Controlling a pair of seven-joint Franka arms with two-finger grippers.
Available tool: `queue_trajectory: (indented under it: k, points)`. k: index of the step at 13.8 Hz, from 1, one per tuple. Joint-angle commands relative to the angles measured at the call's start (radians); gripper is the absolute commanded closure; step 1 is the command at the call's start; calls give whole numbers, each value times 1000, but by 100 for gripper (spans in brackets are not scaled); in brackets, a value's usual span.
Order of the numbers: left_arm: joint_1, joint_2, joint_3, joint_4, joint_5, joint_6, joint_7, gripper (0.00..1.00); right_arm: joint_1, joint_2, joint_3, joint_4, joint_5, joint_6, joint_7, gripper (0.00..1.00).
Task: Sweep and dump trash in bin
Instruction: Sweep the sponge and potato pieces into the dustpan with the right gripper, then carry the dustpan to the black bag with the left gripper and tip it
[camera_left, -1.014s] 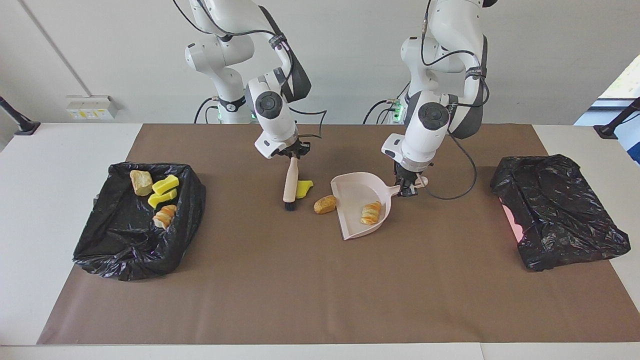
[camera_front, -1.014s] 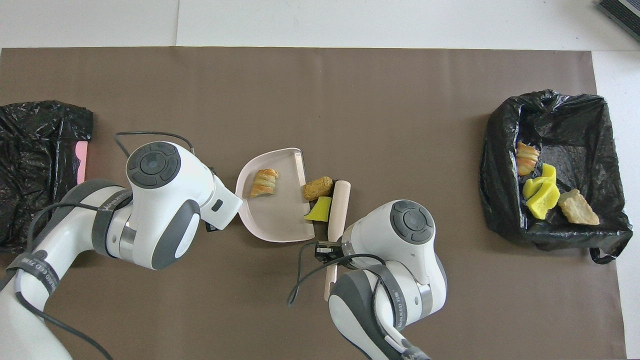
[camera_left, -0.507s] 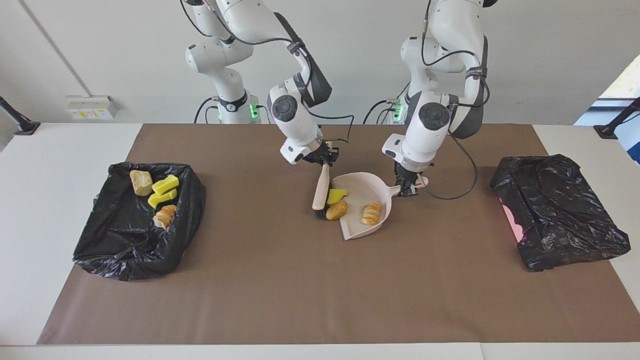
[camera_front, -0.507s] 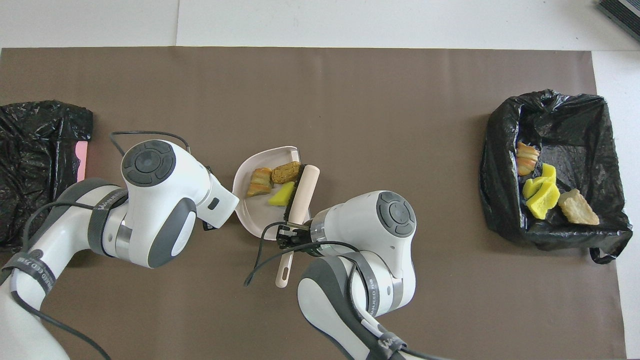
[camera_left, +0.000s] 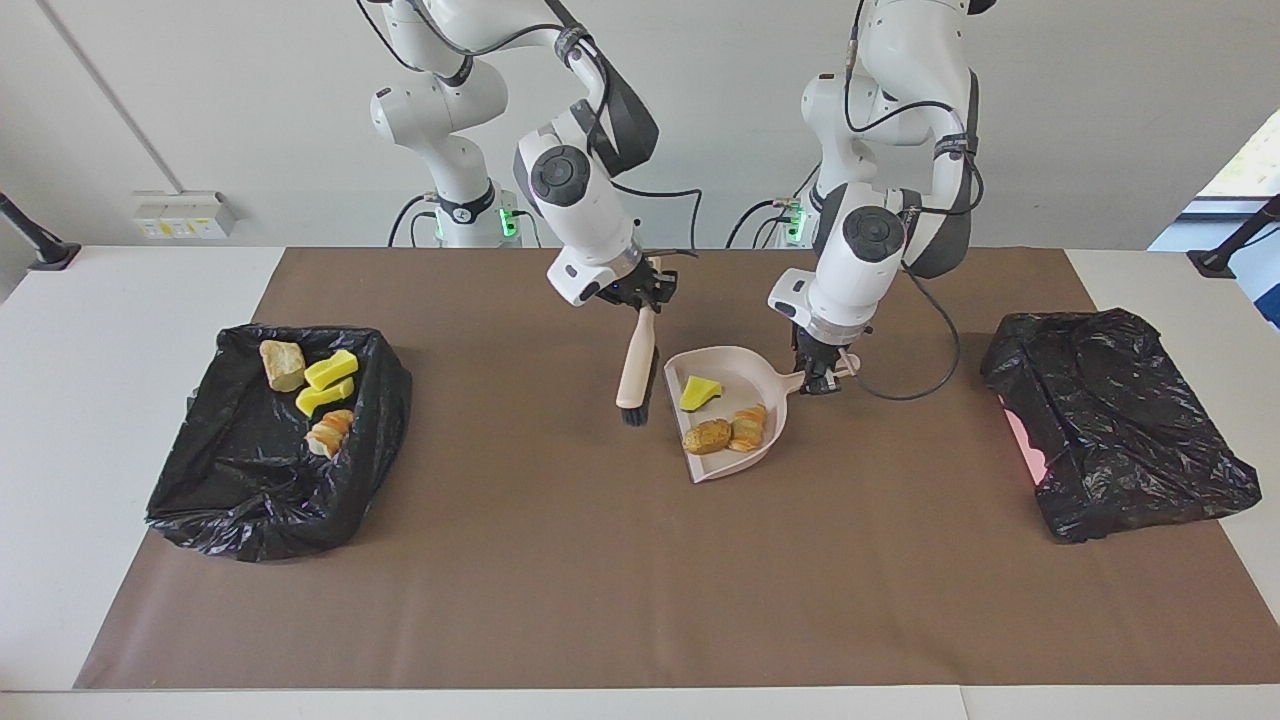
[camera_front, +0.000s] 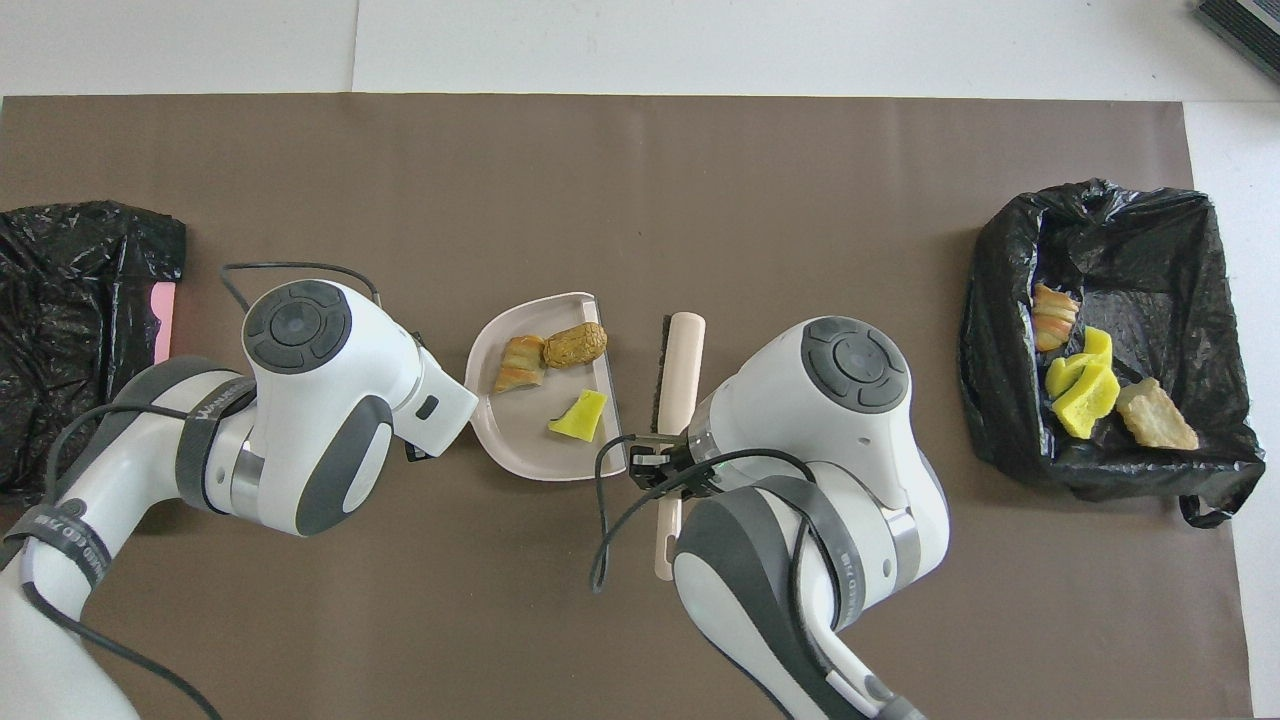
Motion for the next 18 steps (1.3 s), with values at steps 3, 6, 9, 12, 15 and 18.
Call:
queue_trajectory:
  k: [3, 6, 9, 12, 15, 18]
  points:
    - [58, -16, -4, -21, 22, 24, 89, 100, -16, 150, 13, 96, -131, -34, -266, 100]
    - [86, -11, -3, -10, 22, 16, 178, 100, 10, 184, 18, 141, -117, -5, -309, 100]
    - [150, -24, -6, 7, 8, 10, 287, 100, 65, 211, 18, 132, -34, 111, -272, 100]
    - [242, -31, -6, 63, -42, -65, 405, 100, 92, 205, 18, 135, -8, 63, 35, 100]
    - [369, -31, -4, 167, -116, -186, 577, 100, 116, 109, 18, 106, -19, -34, 305, 100]
    - [500, -40, -5, 256, -168, -284, 671, 100, 166, 5, 18, -13, -19, -94, 311, 100]
